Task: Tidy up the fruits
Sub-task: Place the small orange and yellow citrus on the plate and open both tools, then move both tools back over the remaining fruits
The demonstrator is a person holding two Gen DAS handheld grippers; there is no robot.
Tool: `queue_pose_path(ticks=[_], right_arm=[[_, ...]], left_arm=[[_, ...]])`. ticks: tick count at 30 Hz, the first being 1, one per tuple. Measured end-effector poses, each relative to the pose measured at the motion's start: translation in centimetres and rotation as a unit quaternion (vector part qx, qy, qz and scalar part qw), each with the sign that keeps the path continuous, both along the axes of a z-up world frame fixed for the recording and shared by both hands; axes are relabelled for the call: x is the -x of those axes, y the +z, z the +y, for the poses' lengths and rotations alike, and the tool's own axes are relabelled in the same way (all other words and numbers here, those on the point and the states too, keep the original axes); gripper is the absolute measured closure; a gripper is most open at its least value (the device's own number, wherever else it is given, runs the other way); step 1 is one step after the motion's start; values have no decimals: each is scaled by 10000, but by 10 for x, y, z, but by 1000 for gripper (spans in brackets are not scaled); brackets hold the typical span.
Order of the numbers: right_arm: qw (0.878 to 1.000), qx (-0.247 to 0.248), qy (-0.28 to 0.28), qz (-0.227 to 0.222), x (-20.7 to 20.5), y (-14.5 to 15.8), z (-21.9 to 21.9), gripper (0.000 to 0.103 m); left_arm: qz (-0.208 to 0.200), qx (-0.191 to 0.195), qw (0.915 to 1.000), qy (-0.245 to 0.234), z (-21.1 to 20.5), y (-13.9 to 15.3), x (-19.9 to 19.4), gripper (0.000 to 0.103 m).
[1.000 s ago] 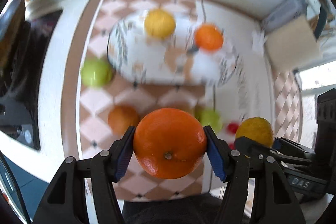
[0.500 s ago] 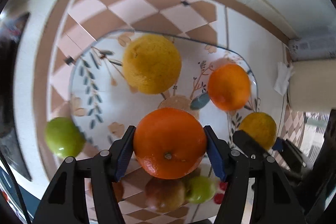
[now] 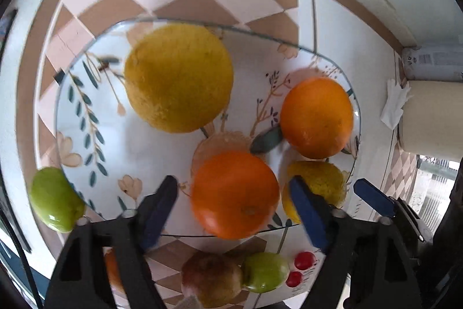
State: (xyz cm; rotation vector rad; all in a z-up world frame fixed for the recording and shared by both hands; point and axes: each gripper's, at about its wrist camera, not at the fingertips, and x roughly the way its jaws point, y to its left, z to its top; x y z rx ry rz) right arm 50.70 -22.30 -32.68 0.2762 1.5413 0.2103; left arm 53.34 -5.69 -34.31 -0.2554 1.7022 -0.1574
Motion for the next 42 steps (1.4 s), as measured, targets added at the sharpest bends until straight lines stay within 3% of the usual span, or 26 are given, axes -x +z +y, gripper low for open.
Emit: queue_pose_path(ticks=[3,8,13,19,30,42], right_arm=[[10000,38,-43,10,5,6,-3,18],[9990,372,-58,-252,18,30,-4,11],[9948,884,16,-499,38,56,2,7],[9912,1044,6,-819,61,84,13,7],[9853,1006,-183,-1370,106,145,20,7],[9776,923,-252,-1873,162,209,21,7]], left_arm=[[-118,-13,9999,-64,1,12,0,13],[-574,-488,9968,-265,3,37,8,13],[-1166,-1112,9862,-380,10,67,29,13],[-1639,-1356,9765,-346,24,100,62,13],[-2487,-1374,9582,-329,37,167,115,13],[-2990,-1217,9459,-325,44,223,169,13]])
